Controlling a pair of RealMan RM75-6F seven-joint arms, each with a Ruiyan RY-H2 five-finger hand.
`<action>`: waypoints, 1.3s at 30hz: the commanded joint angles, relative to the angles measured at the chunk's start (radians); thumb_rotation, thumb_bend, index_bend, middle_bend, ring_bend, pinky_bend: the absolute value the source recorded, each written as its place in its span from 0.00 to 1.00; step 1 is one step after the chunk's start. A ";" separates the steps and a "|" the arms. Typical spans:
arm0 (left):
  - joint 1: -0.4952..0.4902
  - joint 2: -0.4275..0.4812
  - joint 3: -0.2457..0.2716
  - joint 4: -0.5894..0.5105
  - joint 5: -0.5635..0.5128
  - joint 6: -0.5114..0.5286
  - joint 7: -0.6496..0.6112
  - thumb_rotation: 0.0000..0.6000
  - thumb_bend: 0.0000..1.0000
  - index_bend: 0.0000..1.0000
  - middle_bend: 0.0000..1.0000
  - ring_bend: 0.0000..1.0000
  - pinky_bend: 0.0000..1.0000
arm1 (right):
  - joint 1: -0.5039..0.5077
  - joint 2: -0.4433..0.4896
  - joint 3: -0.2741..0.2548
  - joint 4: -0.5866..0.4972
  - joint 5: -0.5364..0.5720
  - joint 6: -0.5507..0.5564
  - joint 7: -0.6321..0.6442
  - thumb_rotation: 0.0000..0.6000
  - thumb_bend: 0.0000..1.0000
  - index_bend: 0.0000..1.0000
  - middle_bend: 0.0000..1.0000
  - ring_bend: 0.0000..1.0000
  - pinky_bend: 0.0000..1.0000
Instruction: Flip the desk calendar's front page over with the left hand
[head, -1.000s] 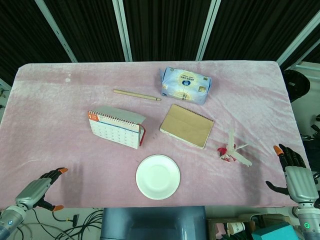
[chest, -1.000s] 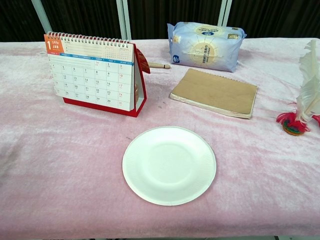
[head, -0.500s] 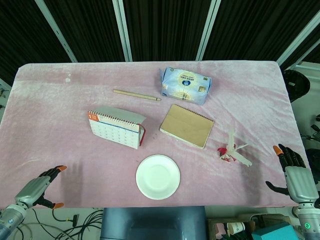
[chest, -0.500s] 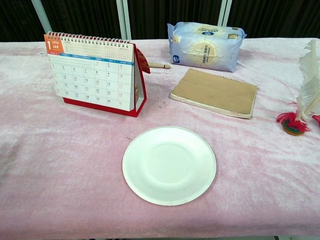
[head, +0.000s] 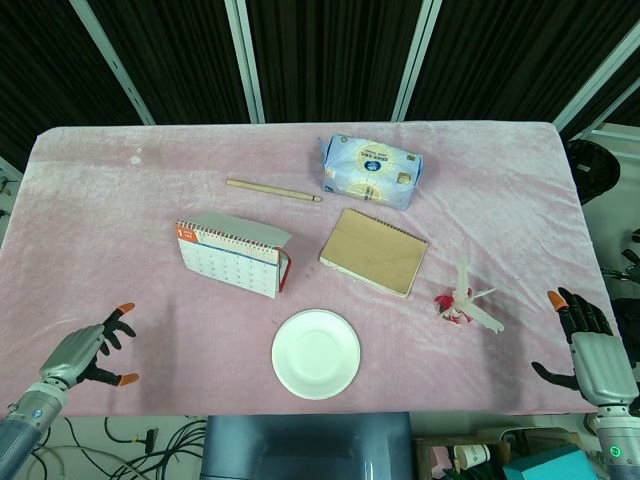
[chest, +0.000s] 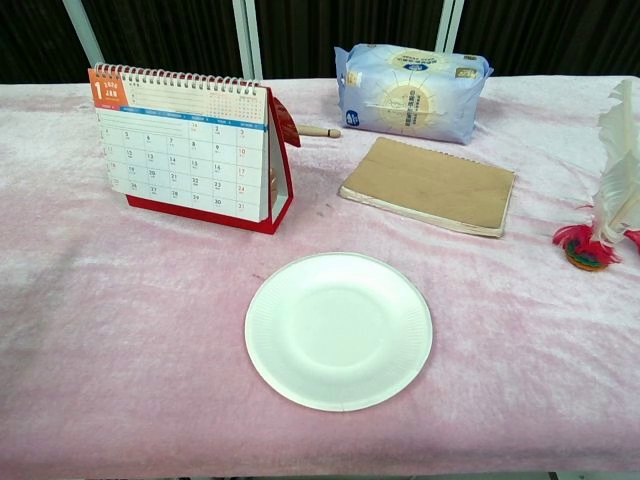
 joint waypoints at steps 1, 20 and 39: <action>-0.050 -0.076 -0.071 -0.030 -0.185 0.073 0.143 1.00 0.15 0.00 0.65 0.70 0.69 | 0.000 0.001 0.000 0.001 0.000 -0.001 0.002 1.00 0.10 0.00 0.00 0.00 0.07; -0.234 -0.257 -0.218 0.030 -0.687 0.087 0.281 1.00 0.17 0.00 0.82 0.89 0.82 | 0.002 0.004 0.001 0.000 0.004 -0.007 0.015 1.00 0.10 0.00 0.00 0.00 0.07; -0.348 -0.351 -0.240 0.107 -0.878 0.082 0.373 1.00 0.17 0.00 0.81 0.89 0.82 | 0.003 0.007 0.001 -0.001 0.004 -0.011 0.025 1.00 0.10 0.00 0.00 0.00 0.07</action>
